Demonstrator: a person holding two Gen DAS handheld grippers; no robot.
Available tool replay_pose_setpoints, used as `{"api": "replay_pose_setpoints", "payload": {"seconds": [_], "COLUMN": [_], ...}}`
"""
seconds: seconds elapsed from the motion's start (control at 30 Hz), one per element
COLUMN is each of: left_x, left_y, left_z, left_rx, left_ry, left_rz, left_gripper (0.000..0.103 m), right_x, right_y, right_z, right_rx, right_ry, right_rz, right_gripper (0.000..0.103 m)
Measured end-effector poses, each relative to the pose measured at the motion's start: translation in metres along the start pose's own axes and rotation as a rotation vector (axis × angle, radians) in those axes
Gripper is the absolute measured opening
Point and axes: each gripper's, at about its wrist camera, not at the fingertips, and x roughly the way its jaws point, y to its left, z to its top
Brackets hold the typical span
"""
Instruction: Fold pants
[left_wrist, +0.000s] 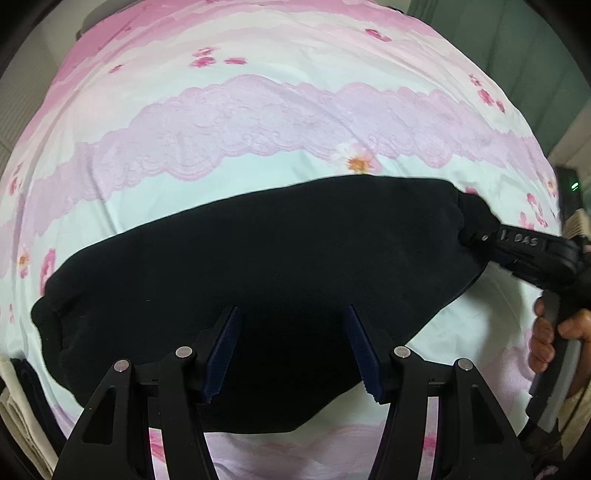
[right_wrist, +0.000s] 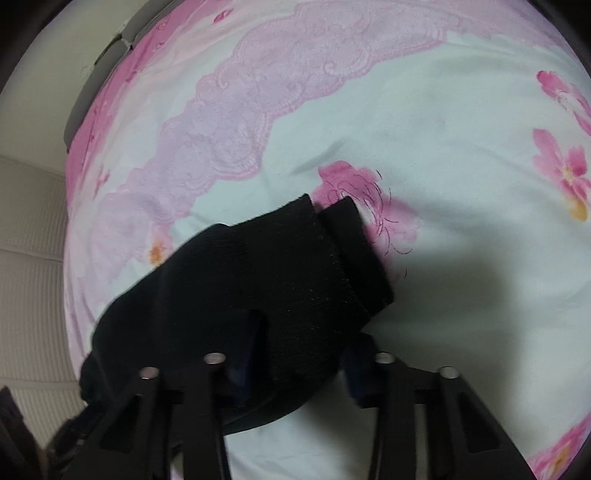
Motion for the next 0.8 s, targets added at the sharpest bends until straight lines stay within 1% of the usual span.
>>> {"api": "replay_pose_setpoints", "payload": {"seconds": [0.07,0.17,0.23,0.37,0.47,0.53,0.6,0.7,0.77,0.8], "left_x": [0.003,0.008,0.017,0.03,0.029,0.013,-0.015,-0.055,-0.08,-0.088], "left_y": [-0.005,-0.015,-0.021,-0.024,-0.022,-0.011,0.006,0.037,0.061,0.07], "left_z": [-0.001,-0.003,-0.006,-0.008,-0.003,0.001,0.003,0.0,-0.007,-0.01], "left_rx": [0.012,0.039,0.054,0.029,0.046,0.007,-0.053,-0.103,-0.128,-0.134], "left_ry": [0.005,0.024,0.047,0.072,0.089,0.07,0.007,-0.059,-0.105,-0.115], "left_rz": [-0.016,-0.018,-0.003,-0.008,-0.016,-0.047,-0.055,-0.018,0.015,0.027], "left_gripper": [0.054,0.053,0.053,0.053,0.053,0.053,0.053,0.053,0.053,0.053], "right_x": [-0.017,-0.043,-0.06,-0.082,-0.092,-0.1,-0.107,-0.126,-0.136,-0.139], "right_y": [0.013,0.031,0.038,0.046,0.058,0.069,0.083,0.11,0.134,0.147], "right_z": [-0.003,-0.012,-0.014,-0.016,-0.018,-0.02,-0.022,-0.029,-0.037,-0.042], "right_rx": [-0.044,-0.138,-0.178,-0.21,-0.243,-0.274,-0.314,-0.381,-0.448,-0.483], "right_ry": [-0.037,-0.095,-0.115,-0.133,-0.137,-0.15,-0.164,-0.199,-0.216,-0.221], "right_rz": [-0.041,-0.096,-0.103,-0.086,-0.094,-0.104,-0.137,-0.144,-0.171,-0.185], "right_gripper": [0.032,0.032,0.031,0.031,0.031,0.031,0.031,0.031,0.031,0.031]}}
